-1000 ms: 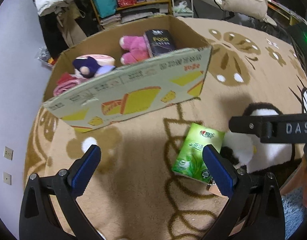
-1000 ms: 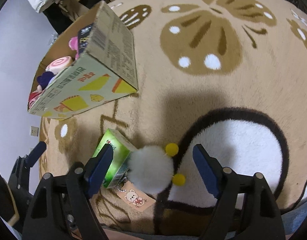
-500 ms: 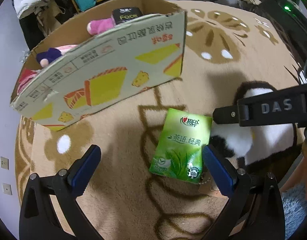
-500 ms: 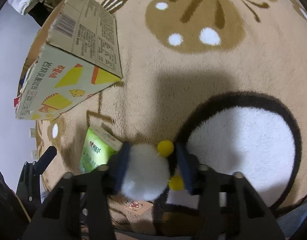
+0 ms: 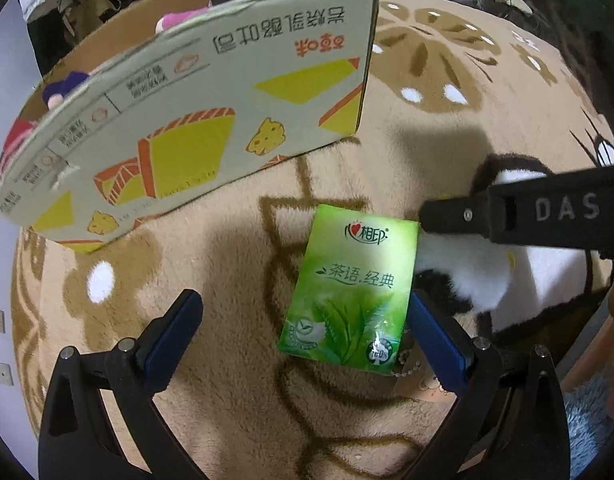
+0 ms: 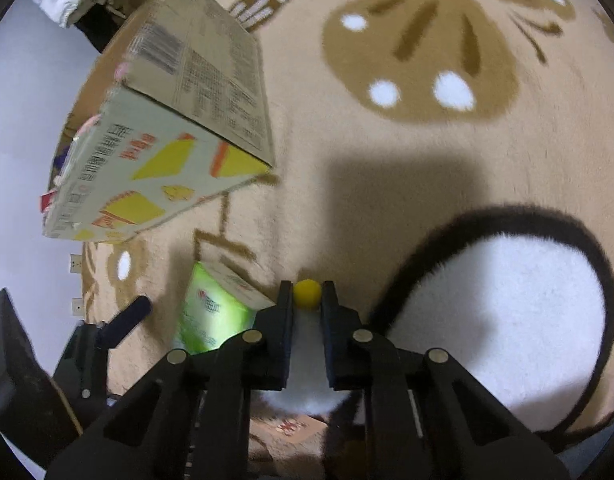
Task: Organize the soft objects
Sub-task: 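Lower the left tool onto the green tissue pack while the right tool grasps the white chick plush, then lift the green tissue pack and chick plush over the box with both tools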
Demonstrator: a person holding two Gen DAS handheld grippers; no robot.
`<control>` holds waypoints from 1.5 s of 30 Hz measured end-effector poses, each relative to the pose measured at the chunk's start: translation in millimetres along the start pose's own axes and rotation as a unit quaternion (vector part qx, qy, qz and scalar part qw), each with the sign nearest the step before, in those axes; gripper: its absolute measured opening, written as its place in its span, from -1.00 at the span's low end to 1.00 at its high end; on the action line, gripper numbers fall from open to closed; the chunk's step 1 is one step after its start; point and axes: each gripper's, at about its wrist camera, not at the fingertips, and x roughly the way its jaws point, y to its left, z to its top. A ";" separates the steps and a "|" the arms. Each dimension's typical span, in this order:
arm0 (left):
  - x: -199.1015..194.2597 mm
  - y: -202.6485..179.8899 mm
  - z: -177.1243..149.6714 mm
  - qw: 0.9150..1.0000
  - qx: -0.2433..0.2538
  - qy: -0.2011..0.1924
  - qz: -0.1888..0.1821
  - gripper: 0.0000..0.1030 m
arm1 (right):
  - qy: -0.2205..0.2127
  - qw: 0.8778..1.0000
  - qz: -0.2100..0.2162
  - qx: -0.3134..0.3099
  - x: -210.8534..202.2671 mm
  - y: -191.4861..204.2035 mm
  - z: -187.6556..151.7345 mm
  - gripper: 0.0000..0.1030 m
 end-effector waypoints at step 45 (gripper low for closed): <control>-173.4 81.5 19.0 0.949 -0.102 -0.266 0.135 0.06 | -0.269 0.930 0.073 -0.240 -165.7 132.4 19.2 -0.74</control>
